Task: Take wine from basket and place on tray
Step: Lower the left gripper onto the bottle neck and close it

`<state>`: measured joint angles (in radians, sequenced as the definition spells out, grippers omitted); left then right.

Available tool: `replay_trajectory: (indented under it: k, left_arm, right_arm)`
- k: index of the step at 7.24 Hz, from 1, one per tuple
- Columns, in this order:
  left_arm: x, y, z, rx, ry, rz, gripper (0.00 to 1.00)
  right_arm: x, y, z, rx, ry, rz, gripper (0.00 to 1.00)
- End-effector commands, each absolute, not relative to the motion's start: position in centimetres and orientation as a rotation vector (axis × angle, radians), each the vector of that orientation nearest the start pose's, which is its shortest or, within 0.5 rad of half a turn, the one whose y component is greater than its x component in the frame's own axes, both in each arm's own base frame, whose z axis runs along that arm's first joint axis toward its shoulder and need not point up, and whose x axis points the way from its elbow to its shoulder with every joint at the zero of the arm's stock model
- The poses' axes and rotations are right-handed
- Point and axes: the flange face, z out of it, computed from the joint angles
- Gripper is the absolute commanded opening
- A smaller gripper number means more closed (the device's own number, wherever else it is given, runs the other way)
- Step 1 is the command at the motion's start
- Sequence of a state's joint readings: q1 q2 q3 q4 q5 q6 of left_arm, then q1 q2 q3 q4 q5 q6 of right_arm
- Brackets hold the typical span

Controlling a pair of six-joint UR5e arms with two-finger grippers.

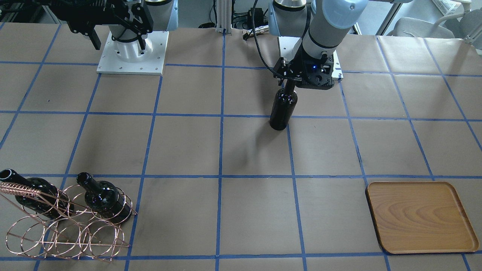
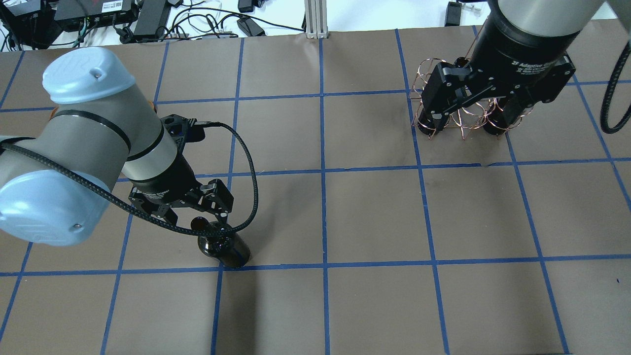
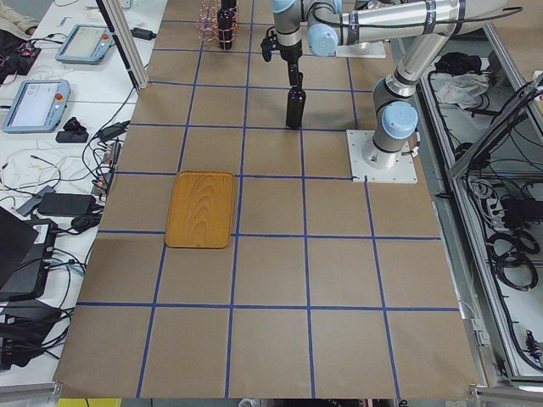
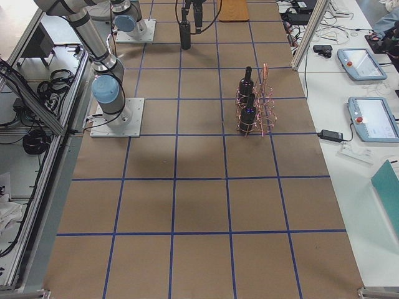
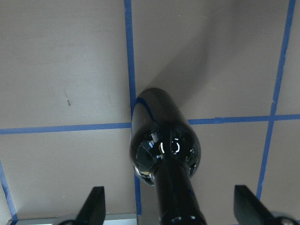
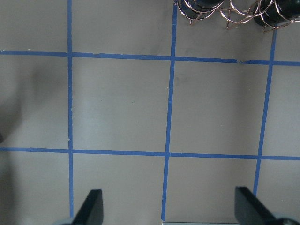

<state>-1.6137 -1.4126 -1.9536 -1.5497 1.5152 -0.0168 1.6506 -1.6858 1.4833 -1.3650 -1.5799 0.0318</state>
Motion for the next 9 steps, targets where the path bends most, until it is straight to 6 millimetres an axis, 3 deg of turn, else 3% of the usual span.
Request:
replay_trajectory:
  k: [1, 3, 4, 6, 7, 9]
  left_arm:
    - [-15.64, -38.32, 37.06, 0.039, 3.169, 0.349, 0.86]
    - [-15.65, -38.37, 37.06, 0.037, 3.168, 0.351, 0.83]
    - [-15.66, -38.39, 37.22, 0.036, 3.170, 0.354, 0.65]
    - [-15.65, -38.21, 37.52, 0.034, 3.167, 0.373, 0.55]
    - [-15.66, -38.24, 37.59, 0.009, 3.165, 0.371, 0.39]
    - [-15.74, -38.37, 37.61, -0.031, 3.170, 0.373, 0.18]
  right_arm:
    - [16.75, -42.23, 56.34, -0.065, 3.147, 0.009, 1.00]
    - [16.69, -42.27, 56.35, -0.068, 3.147, 0.007, 1.00]
    - [16.67, -42.27, 56.35, -0.082, 3.148, 0.007, 1.00]
    - [16.66, -42.27, 56.35, -0.070, 3.150, 0.006, 1.00]
    - [16.66, -42.27, 56.35, -0.077, 3.150, 0.006, 1.00]
    - [16.63, -42.27, 56.35, -0.082, 3.153, 0.006, 1.00]
